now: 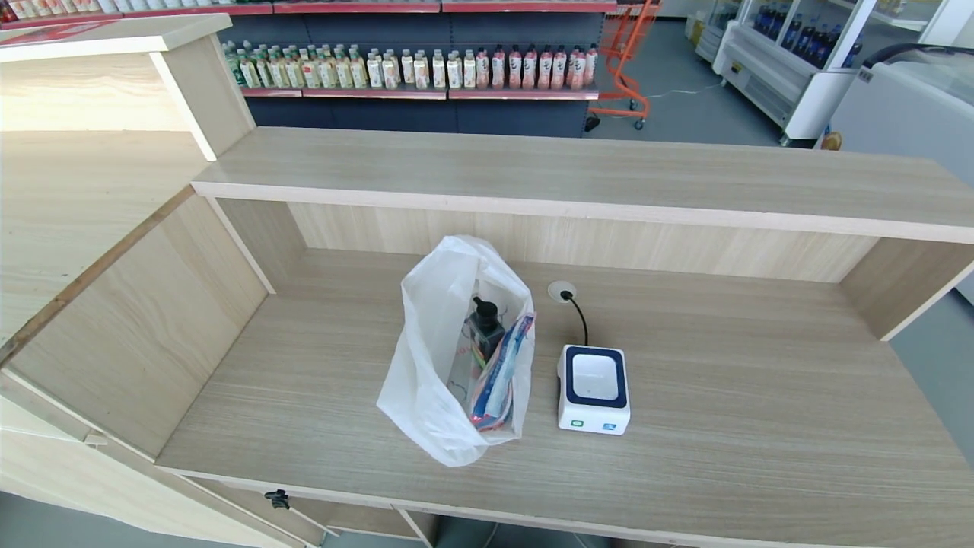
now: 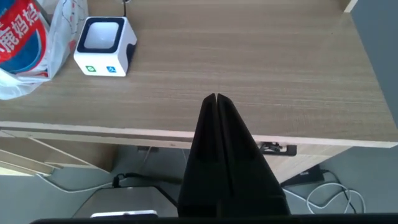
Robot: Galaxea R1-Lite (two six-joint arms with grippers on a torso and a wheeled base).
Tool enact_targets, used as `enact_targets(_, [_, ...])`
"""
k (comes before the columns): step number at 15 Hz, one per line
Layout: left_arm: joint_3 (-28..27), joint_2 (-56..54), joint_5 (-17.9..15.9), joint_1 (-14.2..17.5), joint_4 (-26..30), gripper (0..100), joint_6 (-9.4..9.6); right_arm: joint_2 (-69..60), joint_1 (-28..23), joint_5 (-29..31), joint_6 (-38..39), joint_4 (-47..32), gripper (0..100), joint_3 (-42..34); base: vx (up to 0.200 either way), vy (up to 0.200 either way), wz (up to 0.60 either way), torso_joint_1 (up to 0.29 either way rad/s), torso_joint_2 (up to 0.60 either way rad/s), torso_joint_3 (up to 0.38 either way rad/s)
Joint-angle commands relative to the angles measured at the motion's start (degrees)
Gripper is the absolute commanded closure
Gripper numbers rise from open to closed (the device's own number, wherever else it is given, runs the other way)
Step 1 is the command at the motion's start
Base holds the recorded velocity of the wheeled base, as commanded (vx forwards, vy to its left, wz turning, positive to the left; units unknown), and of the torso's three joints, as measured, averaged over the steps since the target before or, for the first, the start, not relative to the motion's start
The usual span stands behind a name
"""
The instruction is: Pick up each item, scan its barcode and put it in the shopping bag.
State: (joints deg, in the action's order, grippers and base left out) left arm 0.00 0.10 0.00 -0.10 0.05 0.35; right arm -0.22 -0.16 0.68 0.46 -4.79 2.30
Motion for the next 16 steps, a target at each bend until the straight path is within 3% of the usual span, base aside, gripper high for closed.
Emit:
enact_targets(1, [0.0,-0.01,0.0,0.01,-0.05,0,0.0,0.22,0.07,-0.16,-0.55,-0.04,100,-0.02,0.0,-0.2,0.0,0.012,0.0,0.007])
enact_targets(3, [0.0,-0.01,0.0,0.01,-0.05,0,-0.18,0.22,0.07,-0.16,-0.64,-0.04,100,0.07,0.0,-0.2,0.0,0.002,0.01,0.002])
enact_targets(6, [0.0,-0.01,-0.09,0.01,-0.05,0,0.09,0.22,0.07,-0.07,1.56,-0.04,100,0.07,0.0,0.0,0.0,0.0,0.0,0.0])
enact_targets(10, [0.0,0.61,0.0,-0.08,-0.05,0,0.0,0.22,0.07,-0.16,1.65,-0.04,100,-0.02,0.2,0.0,0.0,0.002,0.0,0.004])
enact_targets(16, [0.0,-0.01,0.0,0.01,-0.05,0,-0.09,0.22,0.07,-0.07,1.73,-0.04,100,-0.02,0.0,0.0,0.0,0.0,0.0,0.0])
